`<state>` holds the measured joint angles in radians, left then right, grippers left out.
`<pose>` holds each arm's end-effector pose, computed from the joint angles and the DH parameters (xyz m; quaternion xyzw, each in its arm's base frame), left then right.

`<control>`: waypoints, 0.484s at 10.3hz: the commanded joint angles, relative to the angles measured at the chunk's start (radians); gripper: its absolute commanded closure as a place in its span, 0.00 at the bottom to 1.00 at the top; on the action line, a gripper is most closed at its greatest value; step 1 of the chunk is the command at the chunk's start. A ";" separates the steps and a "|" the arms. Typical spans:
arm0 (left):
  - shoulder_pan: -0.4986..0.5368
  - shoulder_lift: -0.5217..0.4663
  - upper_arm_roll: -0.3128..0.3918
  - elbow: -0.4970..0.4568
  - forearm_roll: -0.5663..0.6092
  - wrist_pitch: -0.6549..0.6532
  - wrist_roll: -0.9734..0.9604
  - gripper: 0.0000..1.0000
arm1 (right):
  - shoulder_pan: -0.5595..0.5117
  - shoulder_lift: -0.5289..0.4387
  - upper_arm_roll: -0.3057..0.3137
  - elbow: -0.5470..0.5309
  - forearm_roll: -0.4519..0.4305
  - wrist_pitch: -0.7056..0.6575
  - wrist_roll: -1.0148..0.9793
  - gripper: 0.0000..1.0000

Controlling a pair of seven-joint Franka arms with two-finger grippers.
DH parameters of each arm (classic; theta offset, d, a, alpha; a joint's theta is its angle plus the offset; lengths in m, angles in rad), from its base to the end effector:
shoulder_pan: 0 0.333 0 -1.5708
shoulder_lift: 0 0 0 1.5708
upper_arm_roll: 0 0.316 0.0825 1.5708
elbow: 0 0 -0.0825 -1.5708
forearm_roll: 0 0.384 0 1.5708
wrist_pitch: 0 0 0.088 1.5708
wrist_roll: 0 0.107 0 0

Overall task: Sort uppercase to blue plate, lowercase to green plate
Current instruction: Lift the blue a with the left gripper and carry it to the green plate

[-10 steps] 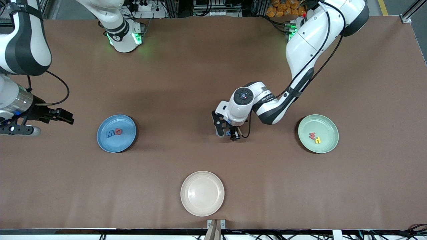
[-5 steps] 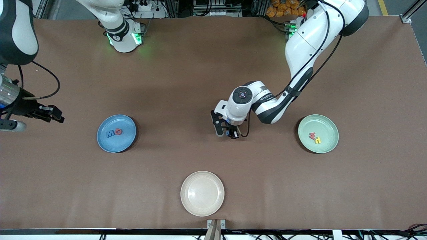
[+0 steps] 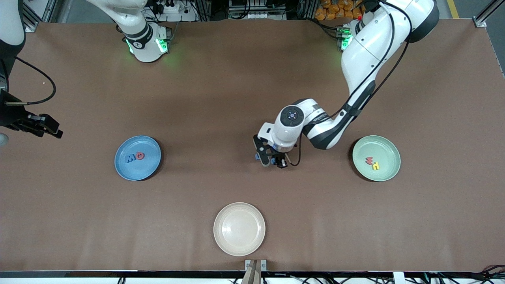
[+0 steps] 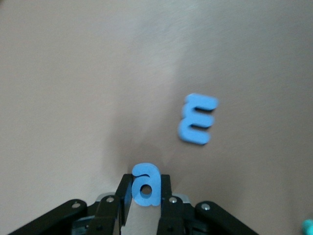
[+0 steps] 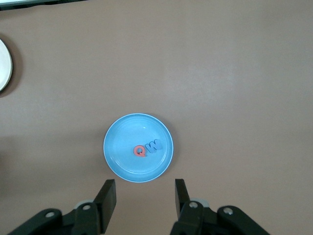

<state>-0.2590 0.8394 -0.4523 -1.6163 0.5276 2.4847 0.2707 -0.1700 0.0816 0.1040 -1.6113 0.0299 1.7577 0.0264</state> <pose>0.5563 -0.4245 0.1792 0.8152 -0.5746 0.0720 0.0047 0.5925 -0.0388 0.5756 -0.9981 0.0488 -0.0330 0.0183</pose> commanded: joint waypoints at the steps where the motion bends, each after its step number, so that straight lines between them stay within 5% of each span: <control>1: 0.076 -0.057 -0.009 -0.005 0.019 -0.087 0.010 1.00 | 0.023 -0.048 -0.021 -0.012 0.021 -0.017 -0.013 0.36; 5: 0.327 -0.196 -0.031 -0.011 0.000 -0.369 0.105 1.00 | 0.073 -0.066 -0.021 -0.018 0.025 -0.009 0.001 0.34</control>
<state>-0.0185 0.7192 -0.4626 -1.5937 0.5275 2.2048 0.3541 -0.1313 0.0394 0.0970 -1.6100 0.0344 1.7458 0.0264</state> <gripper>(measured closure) 0.727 0.348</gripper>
